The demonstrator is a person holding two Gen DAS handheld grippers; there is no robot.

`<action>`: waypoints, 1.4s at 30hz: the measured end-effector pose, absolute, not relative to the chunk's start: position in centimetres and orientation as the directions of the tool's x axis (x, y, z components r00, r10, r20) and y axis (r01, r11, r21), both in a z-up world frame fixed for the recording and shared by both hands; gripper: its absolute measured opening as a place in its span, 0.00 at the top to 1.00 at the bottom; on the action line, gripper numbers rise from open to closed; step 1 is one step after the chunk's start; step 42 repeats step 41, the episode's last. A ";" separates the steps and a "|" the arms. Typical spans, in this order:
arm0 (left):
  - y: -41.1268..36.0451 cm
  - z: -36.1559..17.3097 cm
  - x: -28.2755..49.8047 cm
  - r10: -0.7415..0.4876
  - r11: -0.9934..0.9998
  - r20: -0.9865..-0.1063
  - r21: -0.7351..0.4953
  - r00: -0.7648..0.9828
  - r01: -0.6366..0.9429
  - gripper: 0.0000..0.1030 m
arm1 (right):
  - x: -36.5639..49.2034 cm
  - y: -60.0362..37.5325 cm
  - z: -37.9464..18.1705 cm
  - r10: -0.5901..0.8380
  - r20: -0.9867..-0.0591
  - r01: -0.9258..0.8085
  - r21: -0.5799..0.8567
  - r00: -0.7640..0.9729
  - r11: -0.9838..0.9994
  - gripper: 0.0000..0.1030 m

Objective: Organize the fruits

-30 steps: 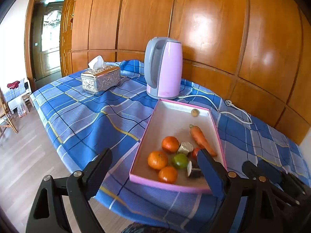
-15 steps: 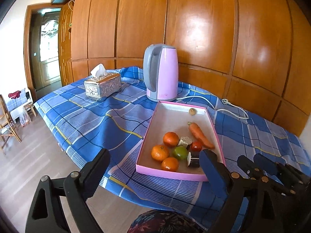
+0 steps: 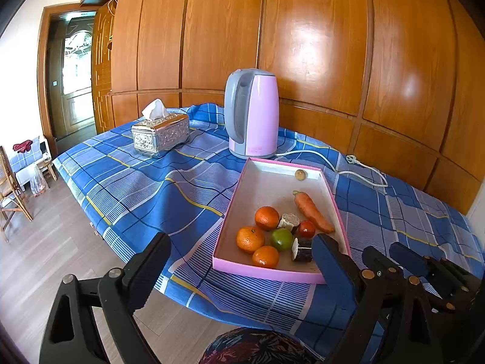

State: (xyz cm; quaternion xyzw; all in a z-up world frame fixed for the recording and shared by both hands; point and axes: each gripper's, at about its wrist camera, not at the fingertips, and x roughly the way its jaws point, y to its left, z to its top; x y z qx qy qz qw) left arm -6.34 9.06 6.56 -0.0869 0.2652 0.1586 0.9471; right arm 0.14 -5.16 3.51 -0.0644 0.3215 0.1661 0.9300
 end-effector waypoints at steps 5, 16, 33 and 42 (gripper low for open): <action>9.1 6.5 -6.3 0.255 0.934 -0.531 -0.080 0.808 -0.348 0.07 | 0.2 -5.1 3.5 0.267 -0.621 -0.350 -0.011 0.736 0.937 0.64; 9.2 6.3 -6.2 0.258 0.933 -0.538 -0.078 0.803 -0.351 0.07 | 0.3 -5.0 3.3 0.270 -0.624 -0.354 -0.012 0.733 0.935 0.64; 9.2 6.3 -6.1 0.255 0.932 -0.539 -0.083 0.803 -0.352 0.06 | 0.4 -5.0 3.0 0.270 -0.630 -0.356 -0.011 0.728 0.934 0.64; 8.6 6.5 -6.3 0.253 0.941 -0.512 -0.068 0.820 -0.333 0.08 | 0.6 -5.5 2.6 0.272 -0.637 -0.352 0.001 0.721 0.936 0.64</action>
